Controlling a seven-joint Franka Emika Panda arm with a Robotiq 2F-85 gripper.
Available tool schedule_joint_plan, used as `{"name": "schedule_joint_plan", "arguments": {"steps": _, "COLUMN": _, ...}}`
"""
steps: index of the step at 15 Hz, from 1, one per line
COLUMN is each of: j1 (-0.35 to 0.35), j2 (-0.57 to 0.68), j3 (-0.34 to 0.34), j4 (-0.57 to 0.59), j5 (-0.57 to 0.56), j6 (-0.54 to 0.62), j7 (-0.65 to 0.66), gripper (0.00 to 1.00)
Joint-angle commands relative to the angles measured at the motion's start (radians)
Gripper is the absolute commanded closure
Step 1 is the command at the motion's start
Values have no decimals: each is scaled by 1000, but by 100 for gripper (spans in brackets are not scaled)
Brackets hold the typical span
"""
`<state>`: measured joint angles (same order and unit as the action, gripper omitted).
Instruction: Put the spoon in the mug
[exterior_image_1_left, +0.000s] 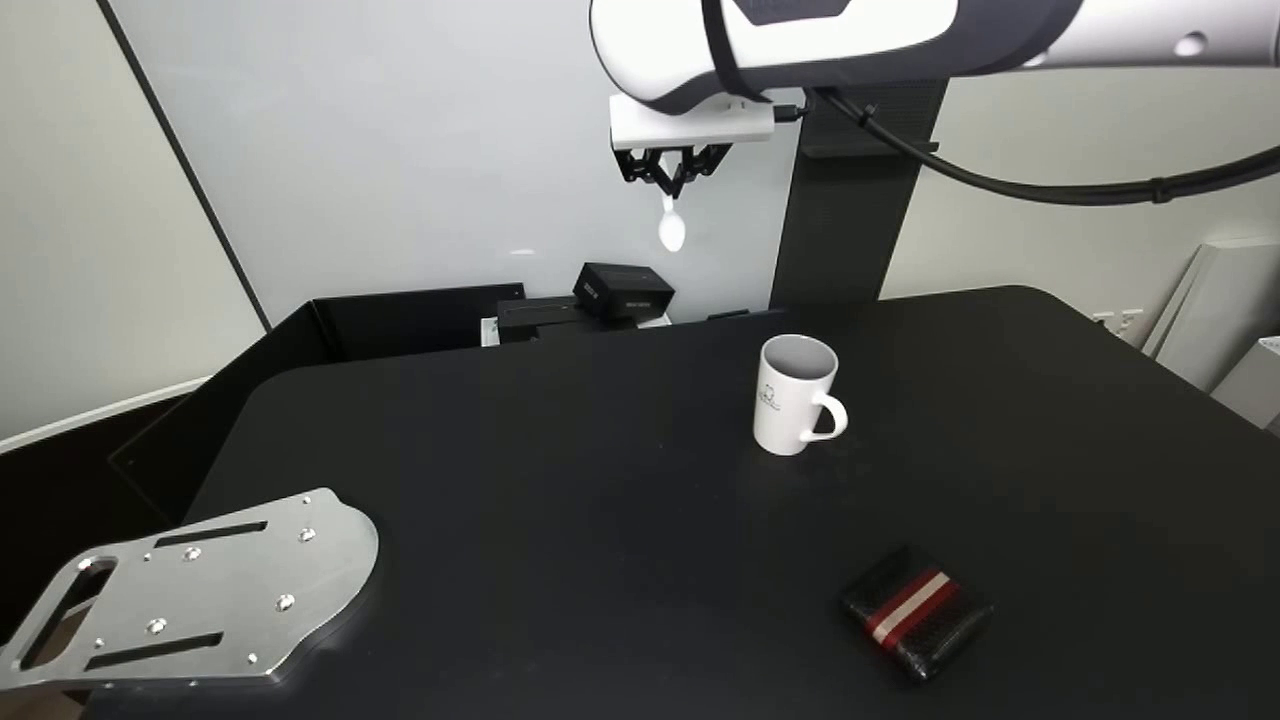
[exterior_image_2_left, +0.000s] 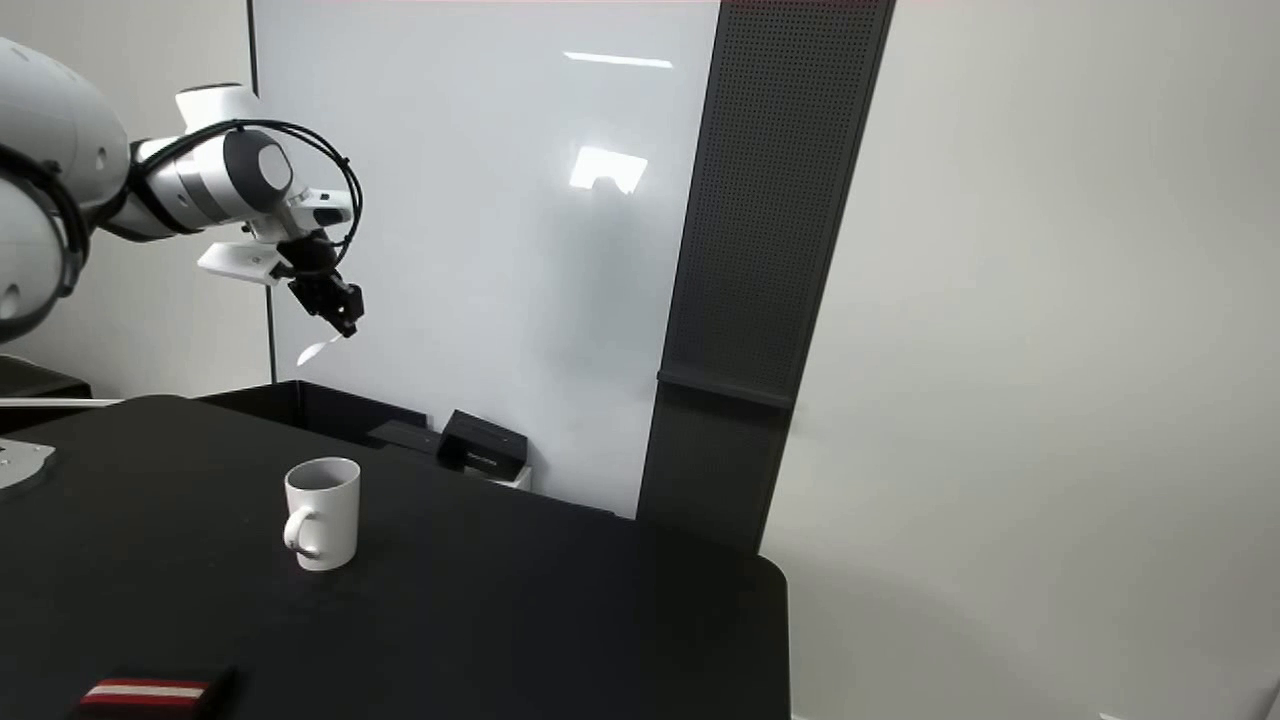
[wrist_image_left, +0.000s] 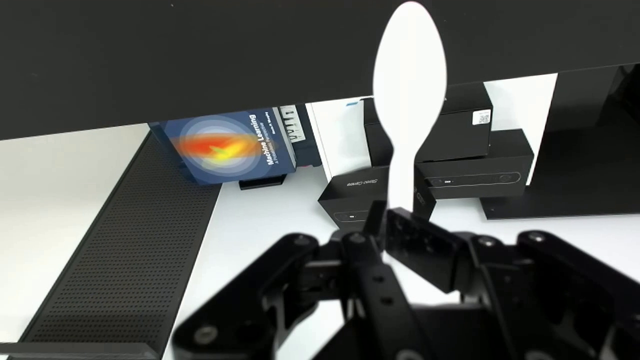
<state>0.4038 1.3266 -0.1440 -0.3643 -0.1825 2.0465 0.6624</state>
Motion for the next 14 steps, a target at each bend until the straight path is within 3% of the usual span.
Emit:
{"name": "schedule_joint_plan", "arguments": {"steps": 1, "j1": 0, "j2": -23, "j3": -19, "j4": 0, "j5": -11, "j6": -59, "j7": 11, "gripper": 98}}
{"name": "schedule_joint_plan", "arguments": {"steps": 10, "j1": -53, "j2": -70, "j3": 11, "j4": -17, "j5": 25, "j6": -350, "j7": -37, "gripper": 98}}
{"name": "schedule_joint_plan", "arguments": {"steps": 14, "j1": -87, "j2": -98, "j3": 75, "j4": -23, "j5": 96, "j6": -495, "j7": -106, "gripper": 98}}
